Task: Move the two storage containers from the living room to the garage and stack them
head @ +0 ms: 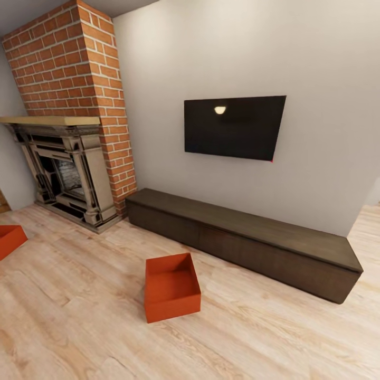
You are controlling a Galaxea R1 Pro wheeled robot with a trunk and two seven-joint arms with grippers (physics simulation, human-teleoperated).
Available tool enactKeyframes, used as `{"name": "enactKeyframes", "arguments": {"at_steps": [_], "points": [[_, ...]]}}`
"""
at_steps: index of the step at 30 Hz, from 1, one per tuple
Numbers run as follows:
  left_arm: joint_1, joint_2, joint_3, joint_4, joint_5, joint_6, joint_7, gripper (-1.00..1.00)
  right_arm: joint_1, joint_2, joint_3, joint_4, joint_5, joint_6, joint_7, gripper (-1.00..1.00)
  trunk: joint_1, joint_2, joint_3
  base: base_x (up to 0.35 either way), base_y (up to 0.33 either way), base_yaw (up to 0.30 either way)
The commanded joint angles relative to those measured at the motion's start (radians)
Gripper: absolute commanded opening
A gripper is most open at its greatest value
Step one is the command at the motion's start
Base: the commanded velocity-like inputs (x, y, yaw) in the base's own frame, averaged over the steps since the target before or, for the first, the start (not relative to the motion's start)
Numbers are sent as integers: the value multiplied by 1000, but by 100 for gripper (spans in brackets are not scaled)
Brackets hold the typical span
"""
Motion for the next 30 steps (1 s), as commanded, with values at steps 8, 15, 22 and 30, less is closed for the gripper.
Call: {"name": "enactKeyframes", "arguments": {"at_steps": [8,15,22,30], "points": [[0,0,1,0,4,-3,0,100,0,0,9,0,-10,-2,-2,100,1,0,-1,322,0,28],[0,0,2,0,4,-3,0,100,0,0,9,0,-10,-2,-2,100,1,0,-1,322,0,236],[0,0,1,0,4,-3,0,100,0,0,9,0,-10,-2,-2,100,1,0,-1,322,0,262],[0,0,2,0,4,-5,0,100,0,-2,9,0,-10,-2,-2,100,1,0,-1,322,0,111]]}}
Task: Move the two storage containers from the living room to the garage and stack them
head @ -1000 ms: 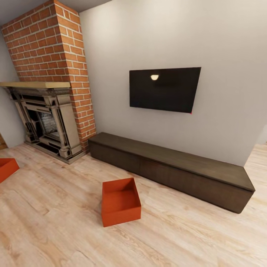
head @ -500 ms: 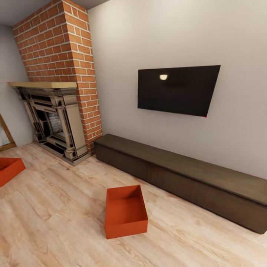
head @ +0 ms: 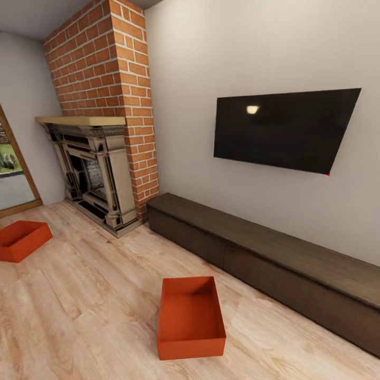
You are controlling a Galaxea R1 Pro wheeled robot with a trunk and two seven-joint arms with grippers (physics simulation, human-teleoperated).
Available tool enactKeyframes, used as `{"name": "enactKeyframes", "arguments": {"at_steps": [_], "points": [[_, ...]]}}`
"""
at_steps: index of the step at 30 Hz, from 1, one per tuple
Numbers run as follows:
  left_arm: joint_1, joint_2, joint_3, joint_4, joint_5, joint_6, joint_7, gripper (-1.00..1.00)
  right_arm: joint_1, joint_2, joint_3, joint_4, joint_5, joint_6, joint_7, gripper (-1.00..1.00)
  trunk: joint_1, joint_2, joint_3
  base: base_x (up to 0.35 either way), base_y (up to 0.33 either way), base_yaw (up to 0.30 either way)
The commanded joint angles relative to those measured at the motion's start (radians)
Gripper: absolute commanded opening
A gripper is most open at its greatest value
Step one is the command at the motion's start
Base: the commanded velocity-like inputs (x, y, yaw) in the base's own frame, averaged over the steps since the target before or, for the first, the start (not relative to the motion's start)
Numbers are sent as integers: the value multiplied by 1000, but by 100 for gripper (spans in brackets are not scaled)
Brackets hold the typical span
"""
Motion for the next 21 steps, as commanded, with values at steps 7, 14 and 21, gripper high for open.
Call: {"name": "enactKeyframes", "arguments": {"at_steps": [7,14,21], "points": [[0,0,1,0,4,-4,0,100,0,-1,9,0,-10,-2,-2,100,1,0,-1,322,0,4],[0,0,1,0,4,-6,0,100,0,-1,10,0,-10,-2,-2,100,1,0,-1,322,0,0],[0,0,2,0,4,-7,0,100,0,0,10,0,-10,-2,-2,100,1,0,-1,322,0,0]]}}
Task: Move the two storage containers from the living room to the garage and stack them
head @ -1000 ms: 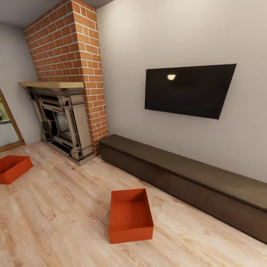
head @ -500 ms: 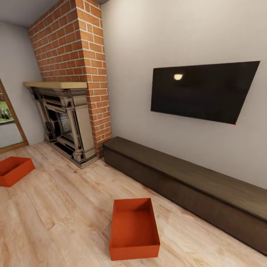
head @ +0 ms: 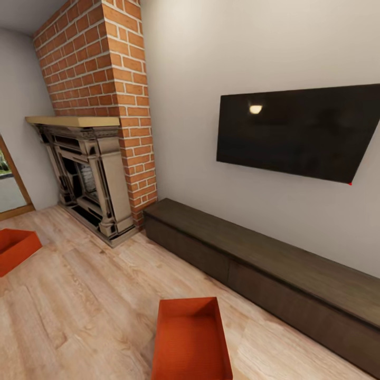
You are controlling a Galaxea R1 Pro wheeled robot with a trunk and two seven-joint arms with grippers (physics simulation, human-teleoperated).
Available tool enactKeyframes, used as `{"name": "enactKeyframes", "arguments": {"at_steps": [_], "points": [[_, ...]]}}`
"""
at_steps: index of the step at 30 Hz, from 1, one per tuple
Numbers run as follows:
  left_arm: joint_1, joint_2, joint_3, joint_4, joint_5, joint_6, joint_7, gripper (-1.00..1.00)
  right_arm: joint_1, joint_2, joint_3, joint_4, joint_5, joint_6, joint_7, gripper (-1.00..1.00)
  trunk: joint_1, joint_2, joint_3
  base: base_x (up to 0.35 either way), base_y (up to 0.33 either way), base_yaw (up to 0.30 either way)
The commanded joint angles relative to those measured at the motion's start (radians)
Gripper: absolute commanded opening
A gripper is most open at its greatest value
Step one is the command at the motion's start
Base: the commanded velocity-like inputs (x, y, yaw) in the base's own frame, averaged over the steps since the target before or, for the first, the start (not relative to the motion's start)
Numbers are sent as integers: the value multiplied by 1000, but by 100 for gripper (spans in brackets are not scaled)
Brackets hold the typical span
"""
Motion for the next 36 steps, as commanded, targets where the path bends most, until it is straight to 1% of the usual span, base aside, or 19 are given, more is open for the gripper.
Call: {"name": "enactKeyframes", "arguments": {"at_steps": [1,12,20,36], "points": [[0,0,1,0,3,-3,0,100,0,0,9,0,-10,-2,-2,100,1,0,-1,322,0,0],[0,0,1,-1,3,-4,0,100,0,0,9,0,-10,-3,-2,100,1,0,-1,305,0,0],[0,0,2,-1,4,-4,0,100,0,0,9,0,-10,-2,-2,100,1,0,-1,31,-32,0],[0,0,2,-1,4,-5,0,100,0,2,8,0,-10,-2,-2,100,1,0,-1,3,-248,11]]}}
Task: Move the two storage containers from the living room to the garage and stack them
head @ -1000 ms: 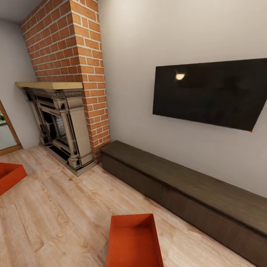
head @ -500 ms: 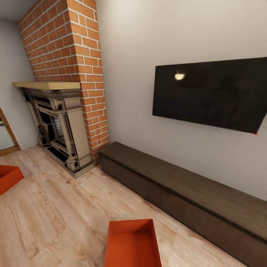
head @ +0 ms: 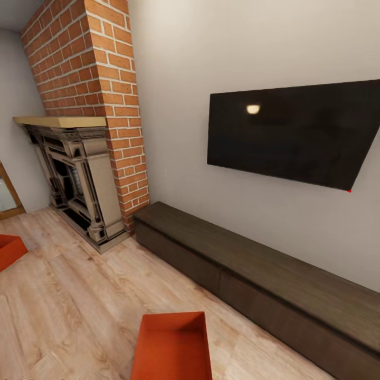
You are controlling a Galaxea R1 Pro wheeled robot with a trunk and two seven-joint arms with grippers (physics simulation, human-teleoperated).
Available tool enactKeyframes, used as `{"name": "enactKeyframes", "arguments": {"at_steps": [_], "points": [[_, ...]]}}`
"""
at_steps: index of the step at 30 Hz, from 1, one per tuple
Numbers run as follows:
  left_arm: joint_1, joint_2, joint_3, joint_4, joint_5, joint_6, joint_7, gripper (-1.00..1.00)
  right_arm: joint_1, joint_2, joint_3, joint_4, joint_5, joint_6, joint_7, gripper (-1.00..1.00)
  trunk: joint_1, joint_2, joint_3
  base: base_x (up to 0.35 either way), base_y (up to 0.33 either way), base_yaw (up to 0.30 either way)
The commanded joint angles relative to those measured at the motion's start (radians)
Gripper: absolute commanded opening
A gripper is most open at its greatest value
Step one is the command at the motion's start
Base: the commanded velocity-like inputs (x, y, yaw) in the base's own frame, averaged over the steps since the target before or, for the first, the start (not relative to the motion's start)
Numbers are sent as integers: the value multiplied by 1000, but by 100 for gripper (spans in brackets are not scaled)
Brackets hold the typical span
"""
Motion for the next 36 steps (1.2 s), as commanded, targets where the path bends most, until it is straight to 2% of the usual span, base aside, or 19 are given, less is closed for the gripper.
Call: {"name": "enactKeyframes", "arguments": {"at_steps": [1,8,23,32,36], "points": [[0,0,2,0,4,-3,0,100,-1,-1,9,0,-10,-2,-1,100,0,0,-1,4,-83,153],[0,0,2,0,4,-4,0,100,0,-1,9,0,-10,-2,-1,100,0,0,-1,1,-23,184],[0,-1,1,0,3,-4,0,100,0,-2,9,0,-10,-2,-1,100,0,0,-1,27,74,10],[0,-1,1,0,3,-2,0,100,0,-1,9,0,-10,-2,-1,100,0,0,-1,0,273,0],[0,-1,1,0,3,-3,0,100,0,0,9,0,-10,-2,-1,100,0,0,-1,0,91,0]]}}
